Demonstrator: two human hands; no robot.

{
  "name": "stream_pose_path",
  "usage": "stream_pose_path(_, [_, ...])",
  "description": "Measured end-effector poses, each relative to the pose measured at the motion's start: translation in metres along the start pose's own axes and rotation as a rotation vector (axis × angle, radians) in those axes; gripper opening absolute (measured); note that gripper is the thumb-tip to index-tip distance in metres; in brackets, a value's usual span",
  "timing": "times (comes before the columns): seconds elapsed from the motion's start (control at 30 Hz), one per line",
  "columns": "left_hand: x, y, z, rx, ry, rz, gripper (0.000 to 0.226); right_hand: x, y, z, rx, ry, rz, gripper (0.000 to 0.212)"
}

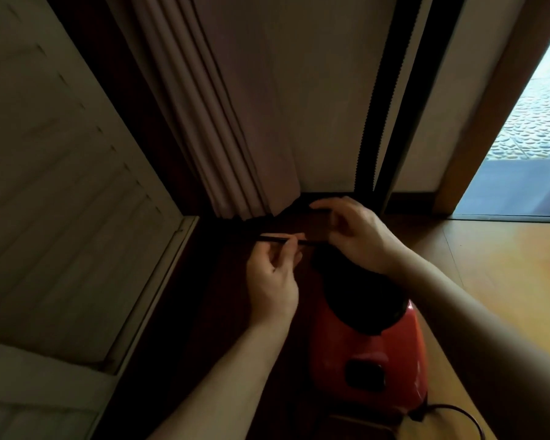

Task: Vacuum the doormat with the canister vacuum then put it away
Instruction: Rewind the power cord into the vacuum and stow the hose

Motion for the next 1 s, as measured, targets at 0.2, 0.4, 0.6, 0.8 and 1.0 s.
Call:
stream_pose_path(0.2, [0.034, 0.020, -0.002, 0.029, 0.076, -0.067, 0.012, -0.018, -0.003, 0.005, -0.150, -0.280, -0.523, 0.031])
stream_pose_path(0.4, [0.066, 0.046, 0.001, 0.059, -0.033, 0.963, 0.033, -0.025, -0.010, 0.014, -0.097, -0.201, -0.596, 0.031])
stream_pose_path(0.6, [0.018, 0.030, 0.043, -0.008, -0.509, 1.228, 0.032, -0.025, -0.005, 0.012, -0.043, -0.153, -0.532, 0.025])
stream_pose_path(0.8, [-0.009, -0.016, 0.073, 0.333, -0.663, 0.753, 0.022, -0.002, 0.027, 0.004, 0.014, -0.133, -0.308, 0.015])
stream_pose_path(1.0, [-0.024, -0.040, 0.086, 0.483, -0.677, 0.675, 0.020, 0.053, 0.088, -0.010, -0.351, 0.318, 0.114, 0.018])
Point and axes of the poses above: each hand's wrist, its own z-axis towards the middle knuckle, its own x-axis out of the back of the hand, y = z × x, the point moved 1 cm from there along z, towards the middle knuckle, and after that the axes turned 14 degrees about -y, right-handed, at the moved point
